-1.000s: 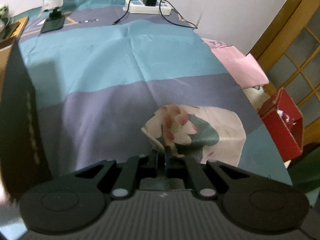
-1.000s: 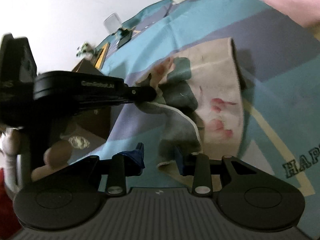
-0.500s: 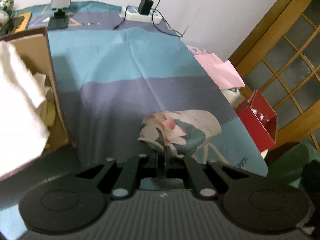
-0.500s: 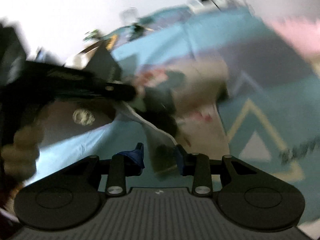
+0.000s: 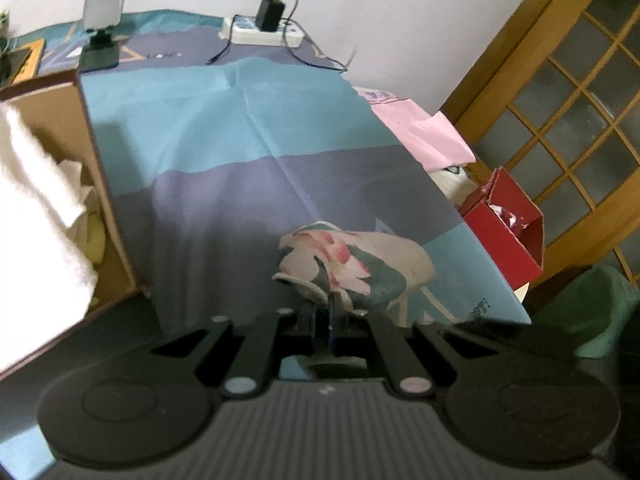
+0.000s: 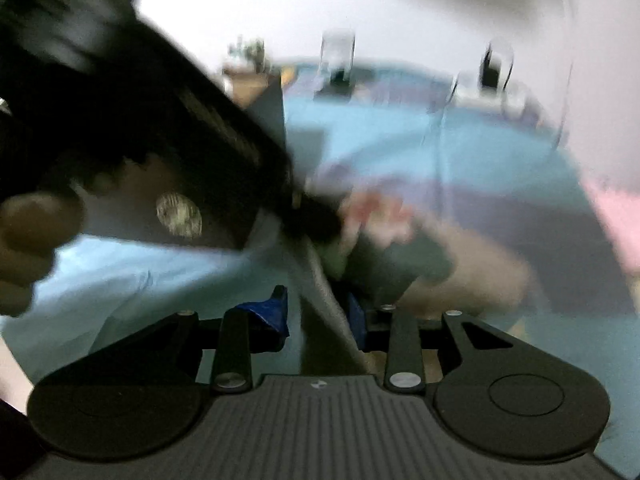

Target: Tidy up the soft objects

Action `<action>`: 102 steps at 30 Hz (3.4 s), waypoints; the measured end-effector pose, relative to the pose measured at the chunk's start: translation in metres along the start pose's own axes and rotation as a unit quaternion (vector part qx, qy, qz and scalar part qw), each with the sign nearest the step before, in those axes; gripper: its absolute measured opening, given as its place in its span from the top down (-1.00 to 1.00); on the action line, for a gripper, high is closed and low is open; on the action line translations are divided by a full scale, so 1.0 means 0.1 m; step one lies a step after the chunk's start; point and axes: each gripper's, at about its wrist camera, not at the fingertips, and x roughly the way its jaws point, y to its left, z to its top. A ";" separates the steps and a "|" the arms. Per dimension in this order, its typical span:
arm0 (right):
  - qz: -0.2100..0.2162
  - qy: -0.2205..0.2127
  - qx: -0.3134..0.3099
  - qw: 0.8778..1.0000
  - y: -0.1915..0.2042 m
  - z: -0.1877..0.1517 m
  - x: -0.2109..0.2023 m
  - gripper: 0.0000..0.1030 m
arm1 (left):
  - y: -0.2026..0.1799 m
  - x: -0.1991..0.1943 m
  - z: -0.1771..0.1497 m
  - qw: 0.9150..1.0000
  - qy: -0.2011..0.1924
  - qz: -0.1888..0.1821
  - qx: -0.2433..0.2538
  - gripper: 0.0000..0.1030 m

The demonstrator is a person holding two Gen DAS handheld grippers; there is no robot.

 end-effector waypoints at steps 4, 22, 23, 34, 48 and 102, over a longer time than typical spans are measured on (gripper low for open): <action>0.009 0.004 0.057 0.998 -0.16 -0.10 -0.04 1.00 | 0.00 0.10 -0.05 1.000 0.017 0.008 0.003 0.98; 0.032 -0.019 0.151 0.988 -0.74 -0.48 -0.60 1.00 | -0.02 0.44 -0.14 0.997 0.045 -0.056 0.009 -0.08; 0.051 -0.015 0.171 0.984 -0.77 -0.49 -0.59 1.00 | -0.04 0.46 -0.08 0.998 0.041 -0.054 0.007 -0.08; 0.036 -0.041 0.069 0.996 -0.56 -0.34 -0.56 0.93 | -0.24 0.61 0.22 0.993 0.003 -0.102 -0.055 1.00; -0.092 -0.098 0.111 0.985 -0.99 -0.36 -0.94 1.00 | -0.50 0.45 0.14 0.975 -0.061 -0.158 -0.140 1.00; 0.238 -0.183 0.440 0.846 -1.41 0.44 -0.49 1.00 | -0.50 -0.83 0.97 0.964 -0.264 0.020 -0.020 1.00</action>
